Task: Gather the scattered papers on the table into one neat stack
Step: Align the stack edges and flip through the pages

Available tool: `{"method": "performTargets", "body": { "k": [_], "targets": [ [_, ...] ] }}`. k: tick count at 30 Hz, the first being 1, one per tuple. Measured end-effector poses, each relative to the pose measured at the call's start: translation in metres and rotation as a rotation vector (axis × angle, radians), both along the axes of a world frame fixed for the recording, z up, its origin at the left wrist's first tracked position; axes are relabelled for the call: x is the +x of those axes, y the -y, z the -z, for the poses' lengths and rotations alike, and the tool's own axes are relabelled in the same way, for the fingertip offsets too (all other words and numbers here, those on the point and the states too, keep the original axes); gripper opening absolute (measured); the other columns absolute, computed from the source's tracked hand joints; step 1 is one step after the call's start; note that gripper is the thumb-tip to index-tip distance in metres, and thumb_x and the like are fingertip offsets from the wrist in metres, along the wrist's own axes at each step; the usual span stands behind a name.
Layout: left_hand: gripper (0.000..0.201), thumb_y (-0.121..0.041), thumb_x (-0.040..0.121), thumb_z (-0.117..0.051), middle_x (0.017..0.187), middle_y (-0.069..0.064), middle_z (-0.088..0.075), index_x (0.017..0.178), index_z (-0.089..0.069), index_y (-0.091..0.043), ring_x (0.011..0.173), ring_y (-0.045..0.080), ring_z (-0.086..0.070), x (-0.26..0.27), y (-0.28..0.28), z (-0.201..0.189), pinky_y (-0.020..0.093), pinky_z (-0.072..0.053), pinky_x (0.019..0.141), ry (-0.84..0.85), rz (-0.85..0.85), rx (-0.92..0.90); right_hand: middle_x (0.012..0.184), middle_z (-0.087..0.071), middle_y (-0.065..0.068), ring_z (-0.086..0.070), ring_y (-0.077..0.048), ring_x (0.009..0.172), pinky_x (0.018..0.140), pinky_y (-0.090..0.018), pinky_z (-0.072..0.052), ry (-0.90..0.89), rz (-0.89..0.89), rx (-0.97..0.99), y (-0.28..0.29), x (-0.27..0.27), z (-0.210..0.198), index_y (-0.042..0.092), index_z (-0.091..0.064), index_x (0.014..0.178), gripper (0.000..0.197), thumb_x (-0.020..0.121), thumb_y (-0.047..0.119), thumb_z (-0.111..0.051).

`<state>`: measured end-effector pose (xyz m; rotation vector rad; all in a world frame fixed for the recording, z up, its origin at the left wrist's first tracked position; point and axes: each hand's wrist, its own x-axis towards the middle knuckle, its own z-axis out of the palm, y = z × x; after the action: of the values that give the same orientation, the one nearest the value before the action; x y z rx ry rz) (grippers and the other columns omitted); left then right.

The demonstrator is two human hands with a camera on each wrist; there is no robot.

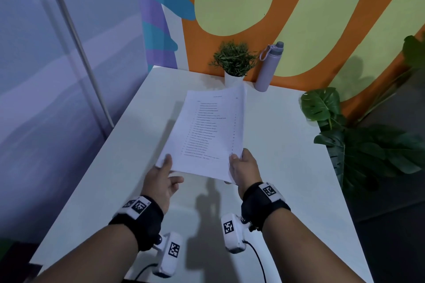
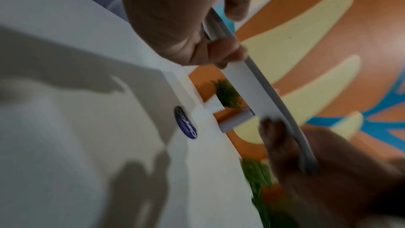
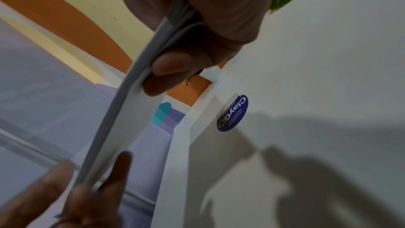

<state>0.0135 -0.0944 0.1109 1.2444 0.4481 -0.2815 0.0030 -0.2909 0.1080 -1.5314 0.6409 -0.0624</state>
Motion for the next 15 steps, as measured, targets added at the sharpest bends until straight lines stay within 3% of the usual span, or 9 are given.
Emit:
{"method": "performTargets", "body": {
  "k": [4,6,9,12,15],
  "targets": [
    [0.015,-0.020,0.091,-0.054,0.095,0.001,-0.070,0.105,-0.060,-0.022,0.070,0.021,-0.072,-0.008,0.019,-0.001,0.027,-0.053,0.058,0.057,0.175,-0.007,0.088,-0.053,-0.009,-0.052,-0.025,0.071,0.041,-0.025,-0.046,0.005,-0.047,-0.006,-0.012,0.008,-0.004,0.008,-0.049,0.087,0.009,0.093,0.011,-0.043],
    [0.022,-0.010,0.092,-0.050,0.096,0.003,-0.072,0.110,-0.058,-0.021,0.072,0.022,-0.072,-0.004,0.020,0.005,0.025,-0.055,0.060,0.068,0.154,0.016,0.086,-0.053,-0.008,-0.054,-0.027,0.071,0.042,-0.030,-0.051,-0.020,-0.086,-0.059,-0.015,0.009,-0.002,0.004,-0.048,0.092,0.012,0.094,0.014,-0.043],
    [0.027,-0.004,0.091,-0.049,0.096,0.009,-0.071,0.114,-0.058,-0.014,0.070,0.024,-0.070,0.007,0.011,0.020,0.023,-0.056,0.057,0.046,0.093,0.097,0.085,-0.059,-0.010,-0.060,-0.028,0.065,0.048,-0.037,-0.057,-0.050,-0.154,-0.177,-0.011,0.005,0.006,0.010,-0.052,0.098,0.012,0.095,0.019,-0.043],
    [0.026,-0.002,0.089,-0.049,0.088,0.010,-0.070,0.113,-0.058,-0.007,0.062,0.021,-0.069,0.022,-0.002,0.037,0.021,-0.056,0.053,0.026,0.058,0.166,0.082,-0.062,-0.011,-0.058,-0.024,0.058,0.049,-0.030,-0.052,-0.142,-0.181,-0.191,0.003,-0.007,0.026,0.020,-0.052,0.111,0.022,0.097,0.011,-0.038],
    [0.029,-0.001,0.090,-0.049,0.091,0.013,-0.068,0.118,-0.055,-0.006,0.069,0.026,-0.068,0.042,-0.017,0.050,0.021,-0.057,0.052,0.009,0.031,0.197,0.106,-0.066,-0.010,-0.063,-0.023,0.088,0.082,-0.035,-0.054,-0.258,-0.294,-0.471,0.023,-0.017,0.060,0.019,-0.056,0.116,0.029,0.092,0.010,-0.042]
  ]
}}
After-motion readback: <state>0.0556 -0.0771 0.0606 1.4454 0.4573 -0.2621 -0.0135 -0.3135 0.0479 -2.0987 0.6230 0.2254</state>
